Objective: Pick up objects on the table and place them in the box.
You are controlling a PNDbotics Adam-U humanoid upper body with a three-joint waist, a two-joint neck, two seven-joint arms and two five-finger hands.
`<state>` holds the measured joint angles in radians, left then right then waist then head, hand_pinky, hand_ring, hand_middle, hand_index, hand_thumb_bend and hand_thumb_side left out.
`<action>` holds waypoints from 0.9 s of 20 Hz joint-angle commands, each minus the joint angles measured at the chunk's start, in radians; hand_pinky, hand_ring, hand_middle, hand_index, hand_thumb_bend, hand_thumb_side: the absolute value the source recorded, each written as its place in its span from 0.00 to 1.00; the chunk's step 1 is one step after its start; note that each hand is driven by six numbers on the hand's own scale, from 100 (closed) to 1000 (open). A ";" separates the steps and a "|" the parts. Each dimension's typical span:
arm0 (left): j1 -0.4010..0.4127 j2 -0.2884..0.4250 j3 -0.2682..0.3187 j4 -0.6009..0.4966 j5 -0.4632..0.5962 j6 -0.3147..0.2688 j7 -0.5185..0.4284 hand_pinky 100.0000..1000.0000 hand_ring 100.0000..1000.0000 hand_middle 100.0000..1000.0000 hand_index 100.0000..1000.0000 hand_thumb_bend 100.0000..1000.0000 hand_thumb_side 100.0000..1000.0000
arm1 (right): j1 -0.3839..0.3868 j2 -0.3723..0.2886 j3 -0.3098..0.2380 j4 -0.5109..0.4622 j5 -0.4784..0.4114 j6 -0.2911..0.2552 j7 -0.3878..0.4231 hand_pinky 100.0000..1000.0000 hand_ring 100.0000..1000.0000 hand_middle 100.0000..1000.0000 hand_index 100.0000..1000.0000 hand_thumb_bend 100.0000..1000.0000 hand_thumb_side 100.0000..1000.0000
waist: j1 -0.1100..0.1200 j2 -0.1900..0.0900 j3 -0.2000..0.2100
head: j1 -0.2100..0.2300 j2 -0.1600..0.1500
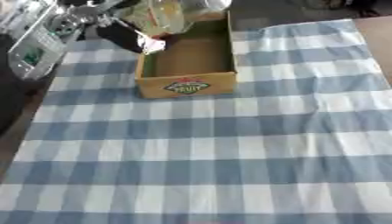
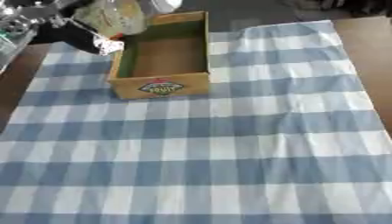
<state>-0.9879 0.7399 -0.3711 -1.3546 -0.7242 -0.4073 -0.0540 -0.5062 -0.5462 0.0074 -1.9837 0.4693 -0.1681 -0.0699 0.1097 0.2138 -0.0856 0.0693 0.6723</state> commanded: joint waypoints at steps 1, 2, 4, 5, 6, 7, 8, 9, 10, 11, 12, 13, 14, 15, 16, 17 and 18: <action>-0.043 -0.018 0.021 0.069 -0.066 -0.042 0.027 0.00 0.00 0.00 0.16 0.00 0.39 | -0.012 -0.013 -0.003 -0.016 -0.002 -0.002 0.003 0.43 0.39 0.43 0.68 0.05 1.00 | -0.004 -0.020 -0.003 | 0.000 0.002; -0.050 -0.032 0.025 0.095 -0.089 -0.054 0.038 0.00 0.00 0.00 0.16 0.00 0.39 | -0.013 -0.011 -0.003 -0.016 -0.003 -0.002 0.004 0.43 0.39 0.43 0.68 0.05 1.00 | -0.005 -0.020 -0.004 | 0.000 0.002; -0.063 -0.059 0.034 0.146 -0.131 -0.074 0.059 0.00 0.00 0.00 0.16 0.00 0.39 | -0.014 -0.008 -0.004 -0.016 -0.004 -0.001 0.004 0.43 0.39 0.43 0.68 0.05 1.00 | -0.007 -0.019 -0.006 | 0.000 0.002; -0.070 -0.071 0.037 0.173 -0.153 -0.085 0.067 0.00 0.00 0.00 0.17 0.00 0.38 | -0.015 -0.006 -0.003 -0.016 -0.004 -0.001 0.004 0.43 0.39 0.43 0.68 0.05 1.00 | -0.008 -0.018 -0.008 | 0.002 0.002; -0.079 -0.083 0.039 0.202 -0.174 -0.097 0.074 0.00 0.00 0.00 0.17 0.00 0.38 | -0.016 -0.004 -0.003 -0.016 -0.005 -0.002 0.004 0.43 0.39 0.43 0.68 0.05 1.00 | -0.009 -0.018 -0.009 | 0.003 0.002; -0.086 -0.093 0.043 0.230 -0.195 -0.108 0.080 0.00 0.00 0.00 0.17 0.00 0.38 | -0.016 -0.003 -0.002 -0.016 -0.006 -0.002 0.005 0.43 0.39 0.43 0.68 0.05 1.00 | -0.009 -0.018 -0.010 | 0.004 0.002; -0.095 -0.105 0.047 0.262 -0.217 -0.120 0.086 0.00 0.00 0.00 0.17 0.00 0.38 | -0.016 -0.001 -0.002 -0.016 -0.006 -0.002 0.005 0.43 0.39 0.43 0.68 0.05 1.00 | -0.010 -0.018 -0.011 | 0.006 0.001; -0.102 -0.117 0.053 0.290 -0.237 -0.130 0.092 0.00 0.00 0.00 0.17 0.00 0.38 | -0.017 0.000 -0.002 -0.016 -0.007 -0.002 0.006 0.43 0.39 0.43 0.68 0.05 1.00 | -0.010 -0.017 -0.012 | 0.007 0.001; -0.111 -0.130 0.062 0.321 -0.258 -0.140 0.099 0.00 0.00 0.00 0.17 0.00 0.38 | -0.018 0.002 -0.003 -0.016 -0.007 -0.002 0.005 0.43 0.39 0.43 0.68 0.05 1.00 | -0.011 -0.017 -0.014 | 0.008 0.000; -0.119 -0.142 0.071 0.352 -0.280 -0.150 0.107 0.00 0.00 0.00 0.17 0.00 0.30 | -0.019 0.003 -0.003 -0.016 -0.008 -0.002 0.005 0.43 0.39 0.43 0.68 0.05 1.00 | -0.011 -0.016 -0.015 | 0.009 0.000; -0.126 -0.153 0.080 0.382 -0.302 -0.159 0.116 0.00 0.00 0.00 0.17 0.00 0.38 | -0.021 0.005 -0.003 -0.016 -0.008 -0.002 0.005 0.43 0.39 0.43 0.68 0.05 1.00 | -0.011 -0.015 -0.017 | 0.009 -0.001; -0.133 -0.162 0.091 0.409 -0.323 -0.166 0.127 0.00 0.00 0.00 0.17 0.00 0.39 | -0.022 0.005 -0.003 -0.016 -0.009 -0.002 0.005 0.43 0.39 0.43 0.68 0.05 1.00 | -0.011 -0.015 -0.018 | 0.010 -0.003; -0.138 -0.173 0.104 0.437 -0.346 -0.171 0.139 0.00 0.00 0.00 0.17 0.00 0.39 | -0.024 0.007 -0.002 -0.016 -0.009 -0.003 0.005 0.43 0.39 0.43 0.68 0.05 1.00 | -0.012 -0.014 -0.020 | 0.012 -0.003; -0.141 -0.182 0.118 0.462 -0.366 -0.172 0.152 0.00 0.00 0.00 0.17 0.00 0.39 | -0.025 0.008 -0.002 -0.016 -0.009 -0.003 0.005 0.43 0.39 0.43 0.68 0.05 1.00 | -0.012 -0.013 -0.021 | 0.013 -0.005; -0.144 -0.191 0.134 0.488 -0.384 -0.167 0.165 0.00 0.00 0.00 0.17 0.00 0.40 | -0.027 0.009 -0.003 -0.016 -0.010 -0.003 0.005 0.43 0.39 0.43 0.68 0.05 1.00 | -0.012 -0.012 -0.024 | 0.014 -0.007; -0.146 -0.198 0.147 0.510 -0.400 -0.163 0.179 0.00 0.00 0.01 0.18 0.00 0.40 | -0.028 0.011 -0.003 -0.016 -0.010 -0.003 0.005 0.43 0.39 0.43 0.68 0.05 1.00 | -0.012 -0.011 -0.025 | 0.016 -0.009; -0.148 -0.204 0.160 0.531 -0.415 -0.159 0.191 0.00 0.00 0.01 0.18 0.00 0.40 | -0.030 0.012 -0.003 -0.016 -0.011 -0.003 0.005 0.43 0.39 0.43 0.68 0.05 1.00 | -0.012 -0.010 -0.027 | 0.018 -0.010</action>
<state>-1.1063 0.5250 -0.2411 -0.8400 -1.1171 -0.5698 0.1194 -0.5168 -0.5272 0.0083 -1.9837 0.4615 -0.1713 -0.0657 0.1041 0.2201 -0.1122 0.0776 0.6718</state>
